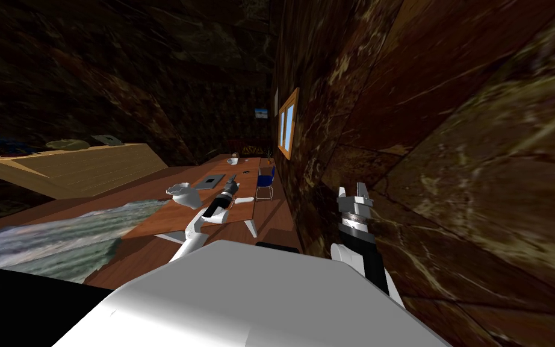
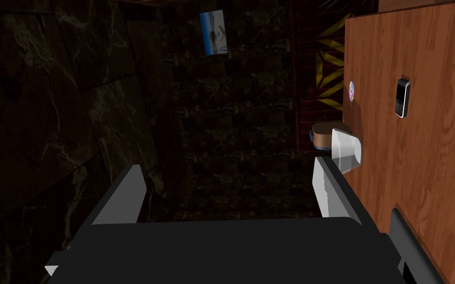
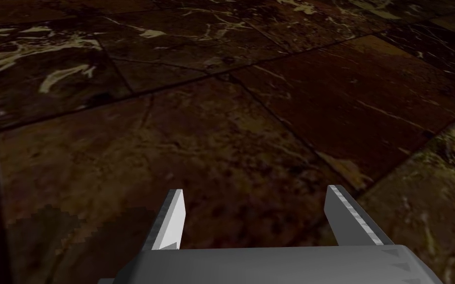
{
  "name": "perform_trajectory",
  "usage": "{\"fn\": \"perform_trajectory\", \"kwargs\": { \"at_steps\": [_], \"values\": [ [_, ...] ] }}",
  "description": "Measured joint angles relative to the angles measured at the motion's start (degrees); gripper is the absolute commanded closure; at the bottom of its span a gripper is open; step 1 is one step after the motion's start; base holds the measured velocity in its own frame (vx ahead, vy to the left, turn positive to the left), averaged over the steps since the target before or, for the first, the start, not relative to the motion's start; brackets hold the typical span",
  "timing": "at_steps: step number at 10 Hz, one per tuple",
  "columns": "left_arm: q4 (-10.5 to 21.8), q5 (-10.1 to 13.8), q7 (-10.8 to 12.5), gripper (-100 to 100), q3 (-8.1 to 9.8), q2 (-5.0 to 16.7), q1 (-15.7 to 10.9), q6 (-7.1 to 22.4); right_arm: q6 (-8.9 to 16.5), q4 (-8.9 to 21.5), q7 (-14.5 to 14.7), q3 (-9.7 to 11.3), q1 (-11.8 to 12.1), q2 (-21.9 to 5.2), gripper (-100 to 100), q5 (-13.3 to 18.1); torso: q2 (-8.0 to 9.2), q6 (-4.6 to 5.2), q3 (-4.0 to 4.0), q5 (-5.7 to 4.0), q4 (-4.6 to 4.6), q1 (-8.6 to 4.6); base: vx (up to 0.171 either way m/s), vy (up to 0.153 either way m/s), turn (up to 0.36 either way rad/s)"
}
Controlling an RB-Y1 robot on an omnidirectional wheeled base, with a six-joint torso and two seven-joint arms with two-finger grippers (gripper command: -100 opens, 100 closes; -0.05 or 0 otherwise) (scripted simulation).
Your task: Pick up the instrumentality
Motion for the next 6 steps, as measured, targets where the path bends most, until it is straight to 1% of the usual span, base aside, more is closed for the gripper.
{"fn": "perform_trajectory", "kwargs": {
  "at_steps": [1, 3, 4, 5, 6],
  "values": [
    [0.0, 1.1, 0.2, -100, 0.45, 0.6, 1.0, 1.0, 0.0, 0.0, 0.0, 0.0, 0.0, 0.0, 0, 0.0, -0.08, 0.03, -0.04, -0.01, -0.02, -0.05, 0.040, -0.019, -0.220],
    [0.2, 3.0, 0.2, -100, 1.30, 0.7, 2.7, 4.5, 0.0, 0.0, 0.0, 0.0, 0.0, 0.0, 0, 0.0, -0.14, 0.05, -0.09, 0.00, -0.04, -0.03, 0.037, 0.004, -0.277],
    [1.8, 4.2, 0.3, -100, 1.75, 1.1, 3.1, 5.6, 0.0, 0.0, 0.0, 0.0, 0.0, 0.0, 0, 0.0, -0.14, 0.04, -0.08, 0.01, -0.03, 0.03, 0.013, 0.035, -0.219],
    [2.7, 5.5, 0.6, -100, 2.24, 2.0, 4.2, 6.3, 0.0, 0.0, 0.0, 0.0, 0.0, 0.0, 0, 0.0, -0.06, 0.01, -0.04, 0.02, -0.02, 0.12, 0.010, 0.030, -0.196],
    [2.8, 6.9, 0.9, -100, 2.99, 2.8, 5.3, 7.7, 0.0, 0.0, 0.0, 0.0, 0.0, 0.0, 0, 0.0, -0.04, 0.02, -0.02, 0.02, -0.01, 0.12, 0.007, 0.057, -0.304]
  ]
}}
